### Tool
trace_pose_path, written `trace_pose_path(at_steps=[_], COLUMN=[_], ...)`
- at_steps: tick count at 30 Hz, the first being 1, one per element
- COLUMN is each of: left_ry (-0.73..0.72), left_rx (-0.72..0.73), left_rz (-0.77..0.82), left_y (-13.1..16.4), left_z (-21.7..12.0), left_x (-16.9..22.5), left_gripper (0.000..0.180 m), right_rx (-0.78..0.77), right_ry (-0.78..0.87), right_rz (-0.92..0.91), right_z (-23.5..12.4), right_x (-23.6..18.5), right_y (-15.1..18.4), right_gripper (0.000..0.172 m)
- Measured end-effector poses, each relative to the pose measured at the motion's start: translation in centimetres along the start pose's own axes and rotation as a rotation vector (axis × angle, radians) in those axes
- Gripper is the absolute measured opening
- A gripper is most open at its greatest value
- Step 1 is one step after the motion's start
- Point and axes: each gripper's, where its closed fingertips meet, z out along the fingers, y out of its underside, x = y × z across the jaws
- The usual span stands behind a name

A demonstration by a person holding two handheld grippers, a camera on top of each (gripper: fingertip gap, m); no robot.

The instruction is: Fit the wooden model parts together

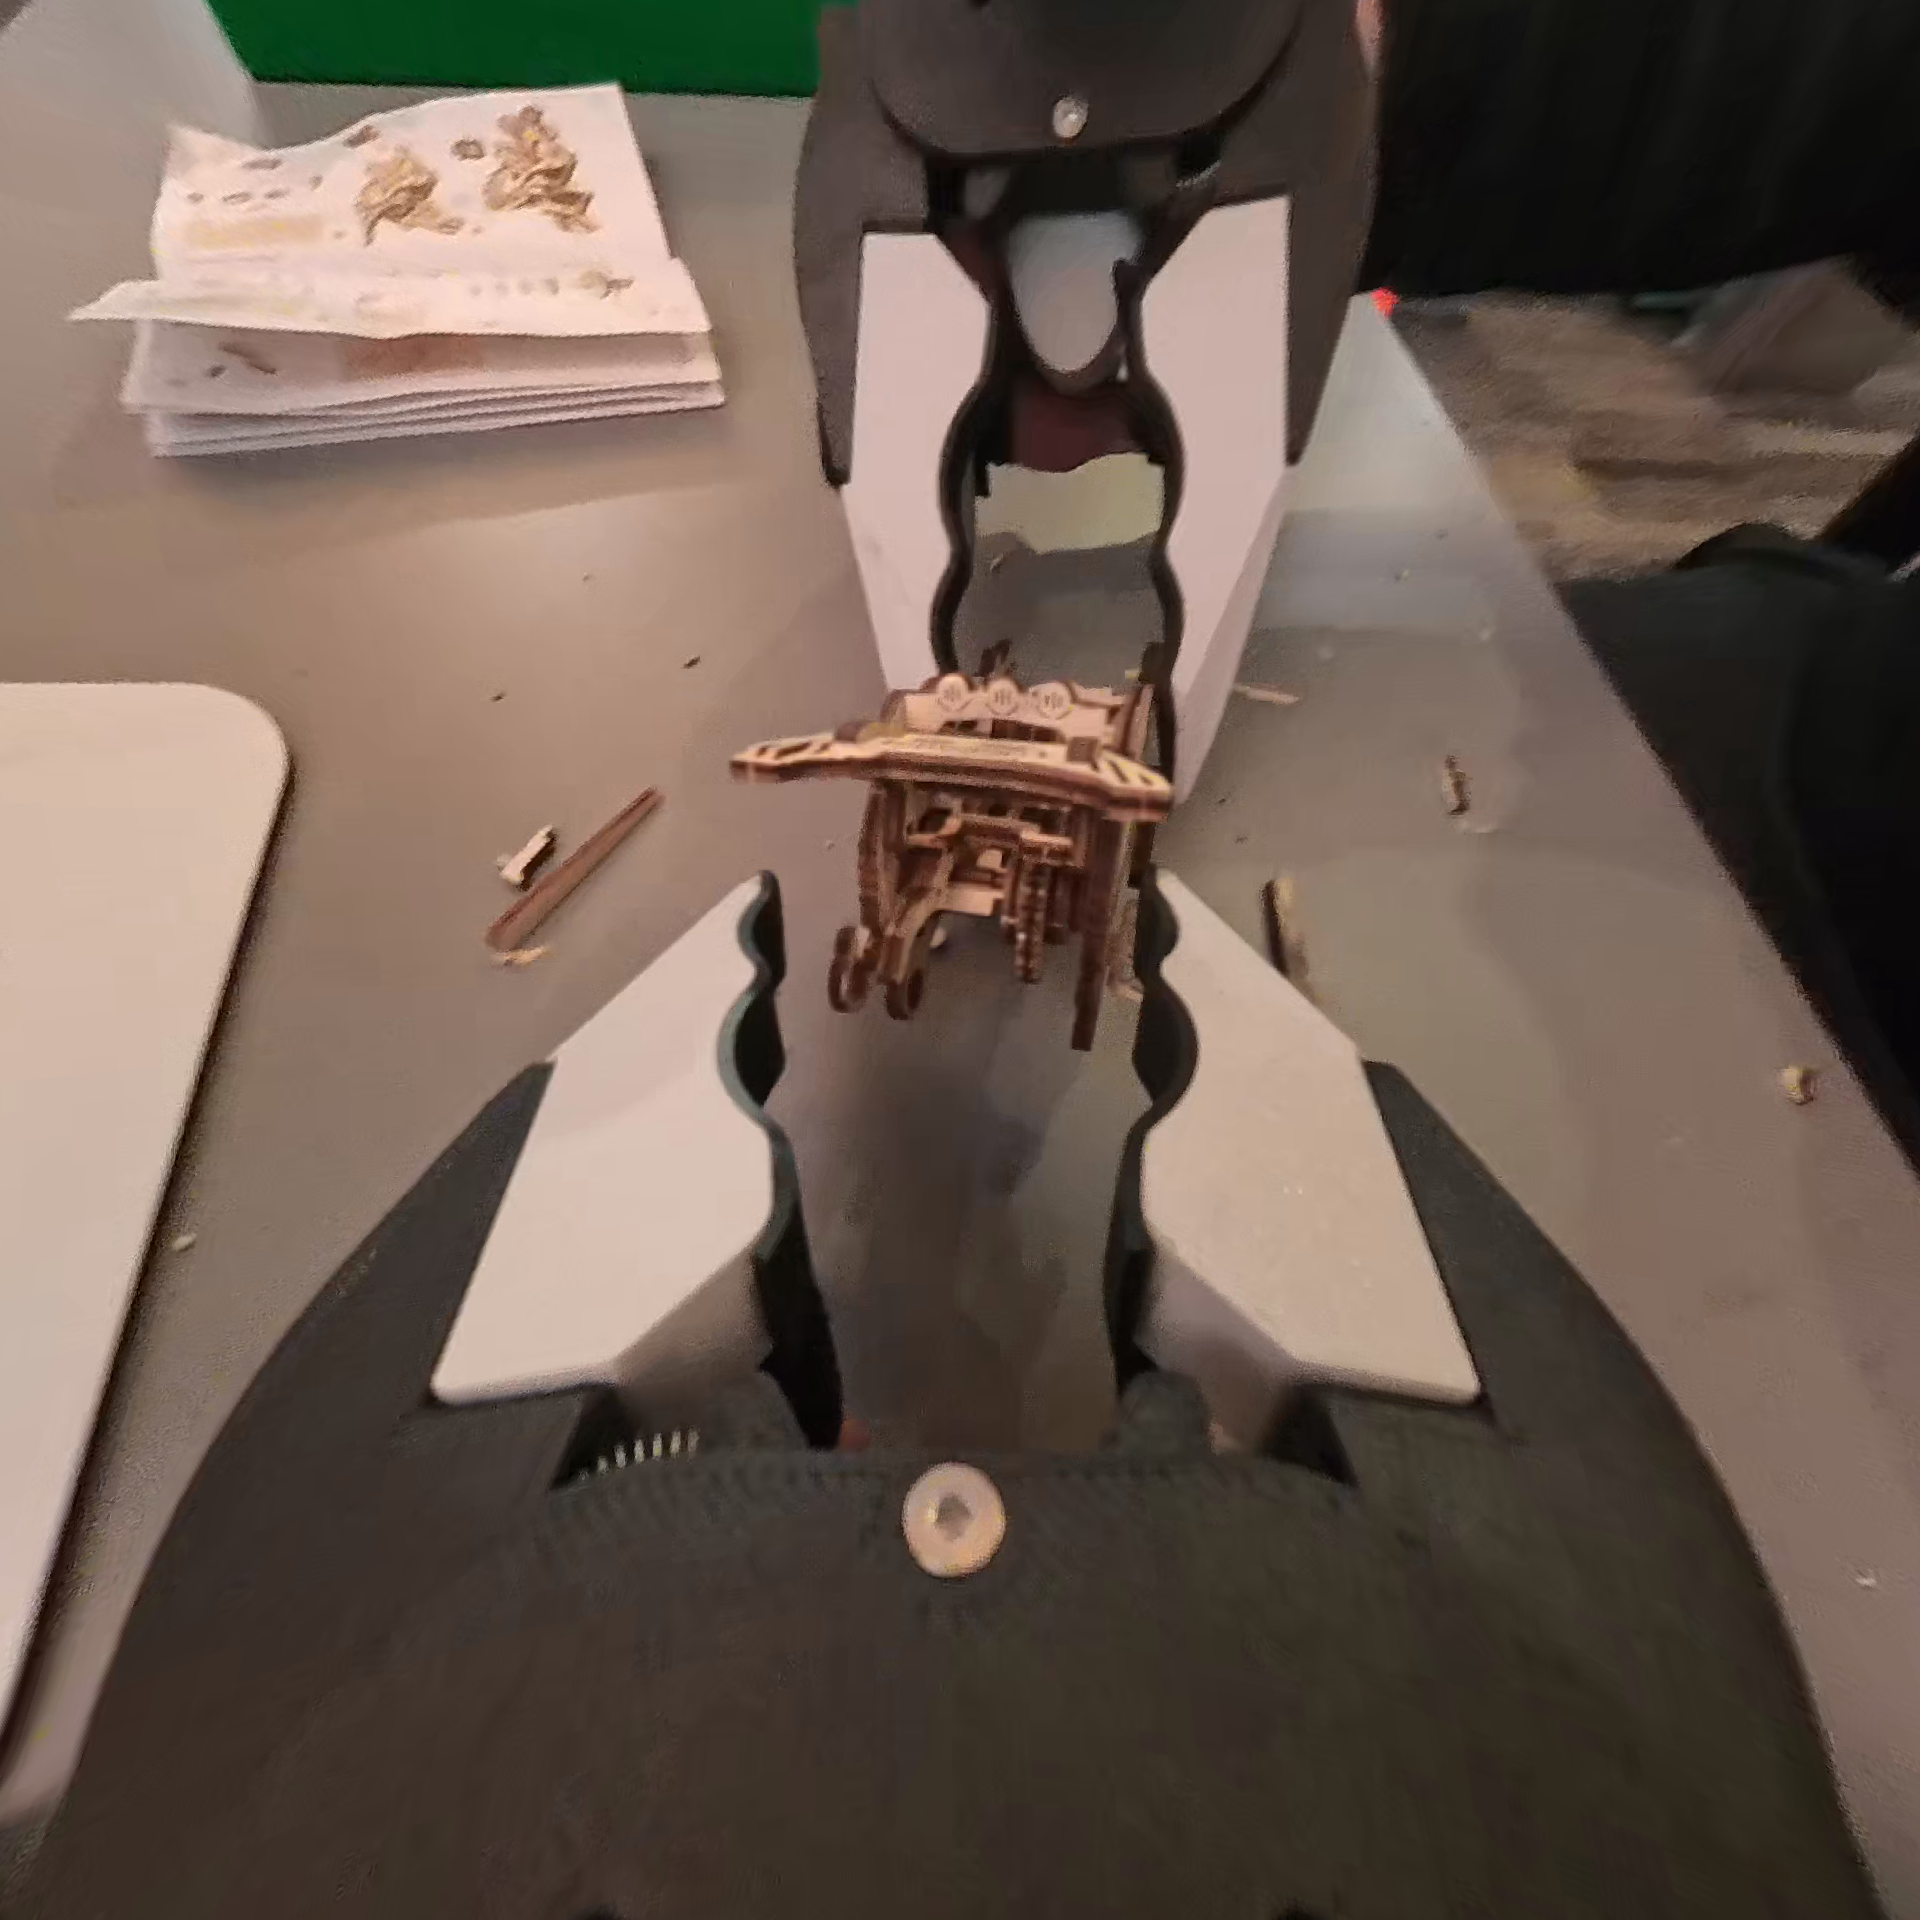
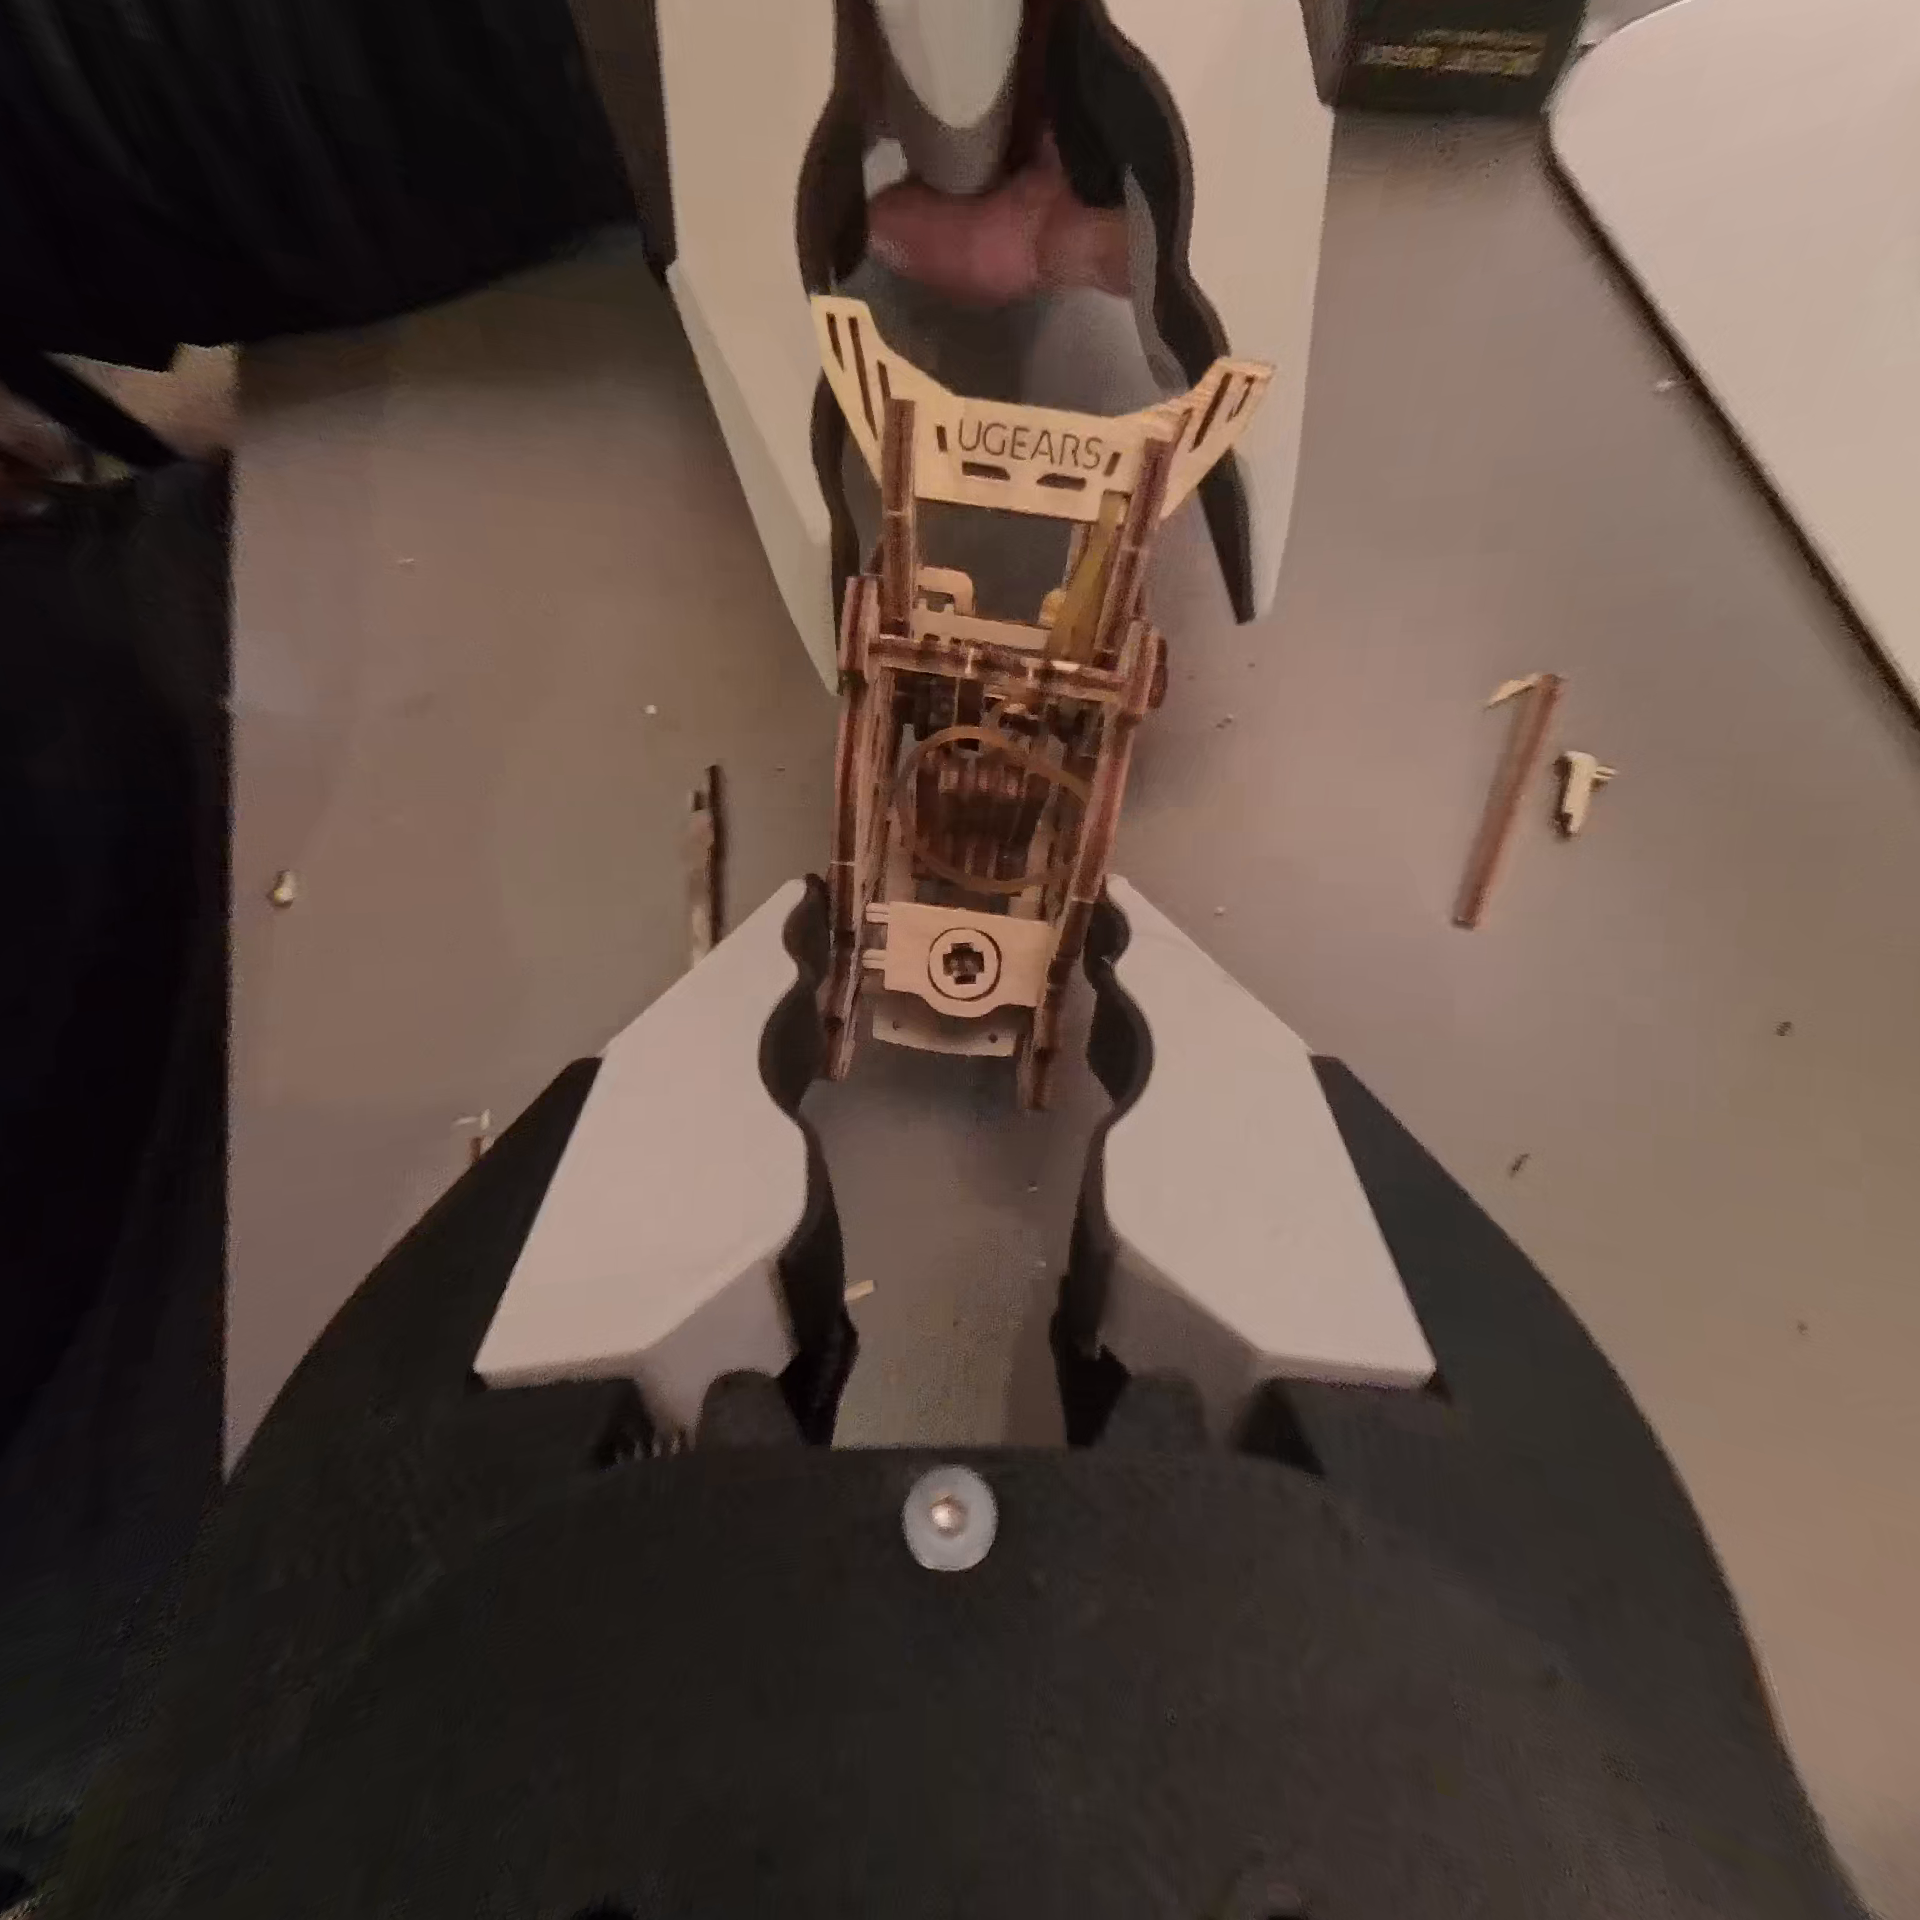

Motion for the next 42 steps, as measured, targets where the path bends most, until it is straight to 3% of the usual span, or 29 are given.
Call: trace_pose_path(at_steps=[1,3,7,11,16,20,24,36,42], left_ry=[0.011,0.063,0.026,-0.09,-0.222,-0.297,-0.286,0.102,0.198], left_rx=[0.015,0.042,0.09,0.22,0.387,0.454,0.535,0.838,0.913], left_rz=[-0.004,-0.021,-0.017,0.073,0.269,0.398,0.443,0.082,-0.08], left_y=[-0.4,-0.9,-1.9,-4.5,-8.8,-11.4,-13.8,-18.1,-18.7], left_z=[0.1,0.5,0.7,-0.6,-2.0,-2.4,-2.6,-3.0,-1.5], left_x=[0.3,1.2,1.0,0.5,1.8,3.3,5.1,7.0,7.6], left_gripper=[0.061,0.046,0.046,0.045,0.045,0.045,0.045,0.045,0.045], right_rx=[-0.002,-0.034,-0.035,0.05,0.25,0.326,0.386,0.61,0.726], right_ry=[-0.008,-0.022,0.05,0.212,0.323,0.363,0.392,0.522,0.569], right_rz=[-0.003,-0.019,-0.03,-0.033,0.009,-0.037,-0.071,-0.083,0.013], right_z=[-0.2,-0.5,-1.8,-5.4,-10.2,-12.5,-14.3,-18.3,-18.4], right_x=[-0.2,-0.5,0.1,0.9,-0.2,-2.4,-4.3,-8.0,-8.5], right_y=[0.0,0.3,-0.1,-1.7,-3.5,-4.1,-4.8,-6.8,-7.3], right_gripper=[0.047,0.047,0.05,0.083,0.079,0.079,0.076,0.069,0.072])
